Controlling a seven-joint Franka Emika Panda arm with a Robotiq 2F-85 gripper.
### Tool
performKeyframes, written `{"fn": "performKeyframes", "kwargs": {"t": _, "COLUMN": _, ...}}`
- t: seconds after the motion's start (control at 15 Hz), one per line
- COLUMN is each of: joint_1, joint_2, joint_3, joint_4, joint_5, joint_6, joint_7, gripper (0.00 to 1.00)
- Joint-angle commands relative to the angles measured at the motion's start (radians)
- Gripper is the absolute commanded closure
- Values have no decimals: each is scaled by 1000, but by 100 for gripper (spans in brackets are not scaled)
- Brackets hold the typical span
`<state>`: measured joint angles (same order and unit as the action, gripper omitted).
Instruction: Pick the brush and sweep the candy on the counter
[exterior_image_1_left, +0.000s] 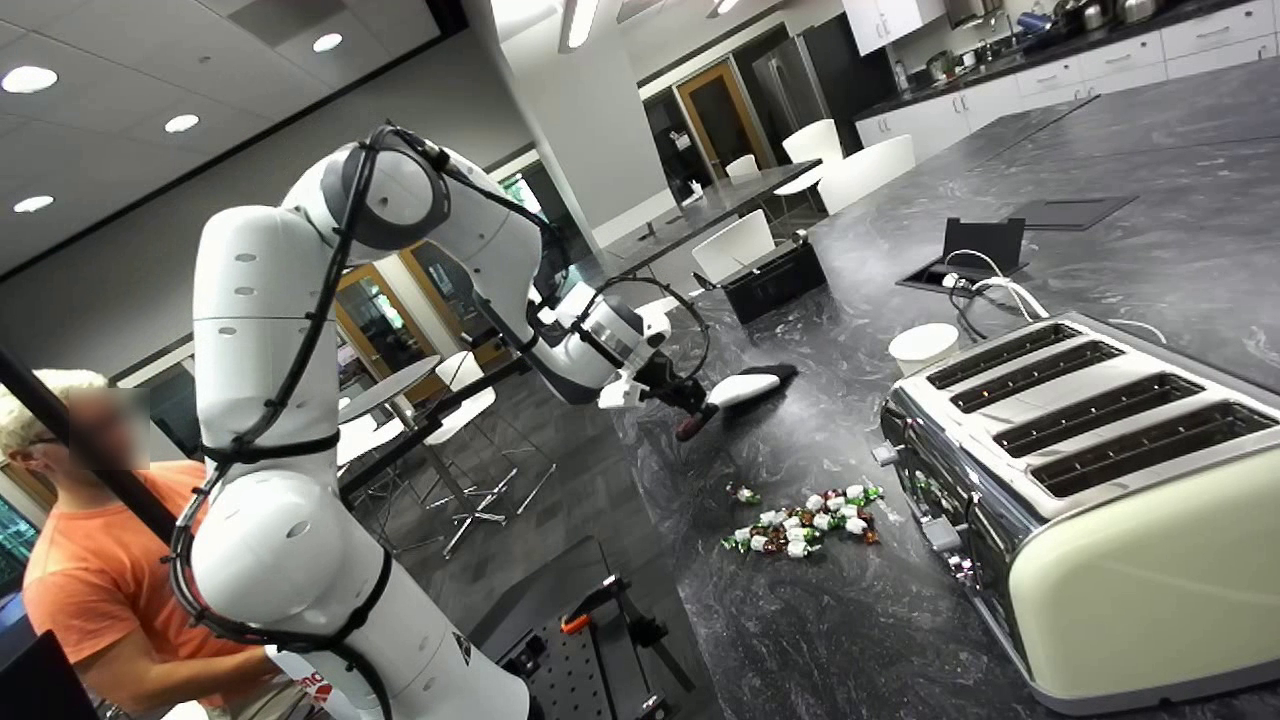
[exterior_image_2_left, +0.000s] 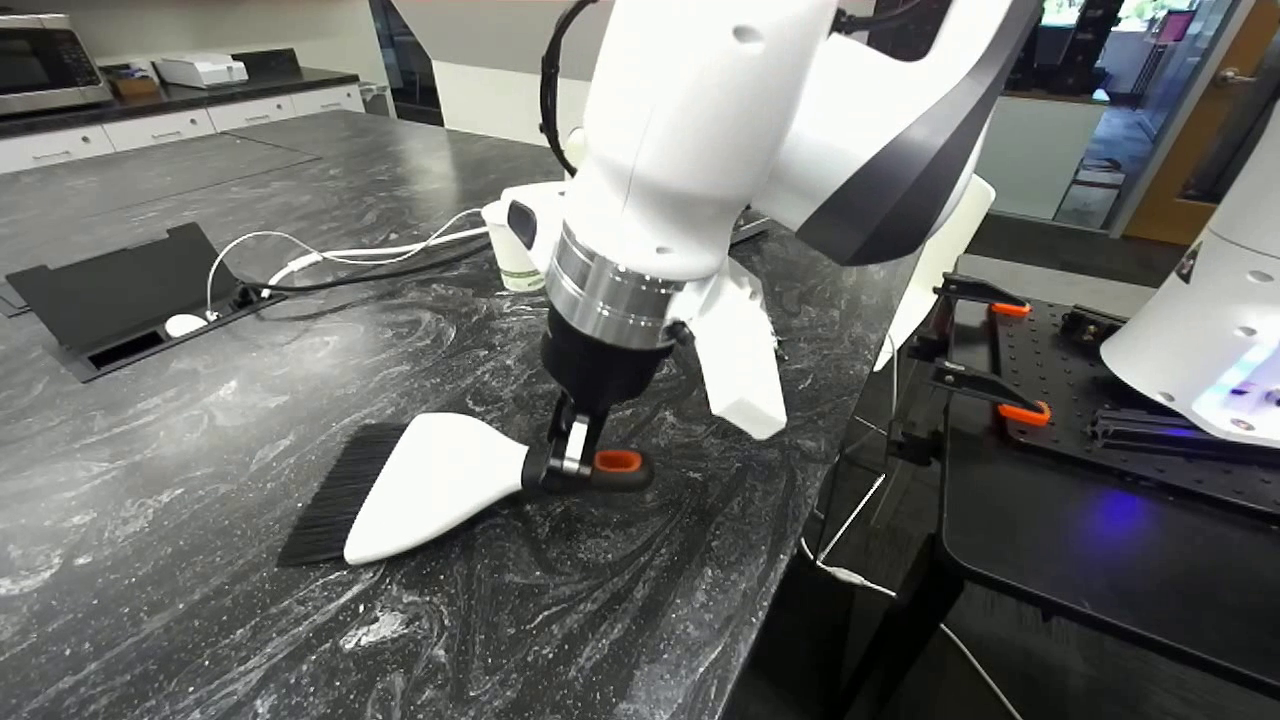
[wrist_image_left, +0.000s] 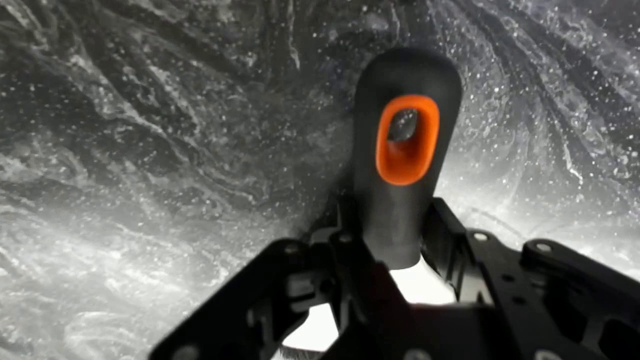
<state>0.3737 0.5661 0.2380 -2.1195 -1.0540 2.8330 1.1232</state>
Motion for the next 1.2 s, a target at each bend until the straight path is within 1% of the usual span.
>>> {"fn": "performKeyframes", "kwargs": {"t": 0.0, "joint_1": 24, "joint_2": 61, "joint_3": -6, "joint_4": 61, "joint_5": 4, "joint_6": -41, "joint_7": -1, "gripper": 88}}
{"fn": "performKeyframes", "kwargs": {"t": 0.07, "joint_1": 22, "joint_2": 70, "joint_3": -2, "joint_4": 68, "joint_5": 9, "joint_6": -49, "joint_7": -10, "gripper": 88}}
{"fn": "performKeyframes", "kwargs": {"t": 0.13, "joint_1": 21, "joint_2": 73, "joint_3": 1, "joint_4": 72, "joint_5": 11, "joint_6": -54, "joint_7": -15, "gripper": 81}}
{"fn": "performKeyframes", "kwargs": {"t": 0.2, "joint_1": 21, "joint_2": 58, "joint_3": 1, "joint_4": 67, "joint_5": 6, "joint_6": -53, "joint_7": -12, "gripper": 38}}
{"fn": "performKeyframes", "kwargs": {"t": 0.27, "joint_1": 21, "joint_2": 37, "joint_3": 0, "joint_4": 59, "joint_5": 0, "joint_6": -52, "joint_7": -8, "gripper": 37}}
{"fn": "performKeyframes", "kwargs": {"t": 0.4, "joint_1": 14, "joint_2": -39, "joint_3": -7, "joint_4": 17, "joint_5": -19, "joint_6": -40, "joint_7": 6, "gripper": 23}}
{"fn": "performKeyframes", "kwargs": {"t": 0.47, "joint_1": 8, "joint_2": -79, "joint_3": -8, "joint_4": -5, "joint_5": -18, "joint_6": -44, "joint_7": 7, "gripper": 15}}
{"fn": "performKeyframes", "kwargs": {"t": 0.6, "joint_1": -34, "joint_2": -189, "joint_3": 11, "joint_4": -83, "joint_5": 12, "joint_6": -46, "joint_7": -36, "gripper": 1}}
{"fn": "performKeyframes", "kwargs": {"t": 0.67, "joint_1": -50, "joint_2": -236, "joint_3": 18, "joint_4": -113, "joint_5": 27, "joint_6": -50, "joint_7": -54, "gripper": 0}}
{"fn": "performKeyframes", "kwargs": {"t": 0.8, "joint_1": -96, "joint_2": -336, "joint_3": 46, "joint_4": -194, "joint_5": 99, "joint_6": -82, "joint_7": -161, "gripper": 0}}
{"fn": "performKeyframes", "kwargs": {"t": 0.87, "joint_1": -80, "joint_2": -395, "joint_3": 18, "joint_4": -239, "joint_5": 163, "joint_6": -100, "joint_7": -231, "gripper": 0}}
{"fn": "performKeyframes", "kwargs": {"t": 1.0, "joint_1": -98, "joint_2": -500, "joint_3": 6, "joint_4": -317, "joint_5": 247, "joint_6": -137, "joint_7": -331, "gripper": 0}}
{"fn": "performKeyframes", "kwargs": {"t": 1.07, "joint_1": -128, "joint_2": -541, "joint_3": 22, "joint_4": -344, "joint_5": 266, "joint_6": -154, "joint_7": -355, "gripper": 0}}
{"fn": "performKeyframes", "kwargs": {"t": 1.13, "joint_1": -133, "joint_2": -582, "joint_3": 12, "joint_4": -375, "joint_5": 298, "joint_6": -153, "joint_7": -393, "gripper": 0}}
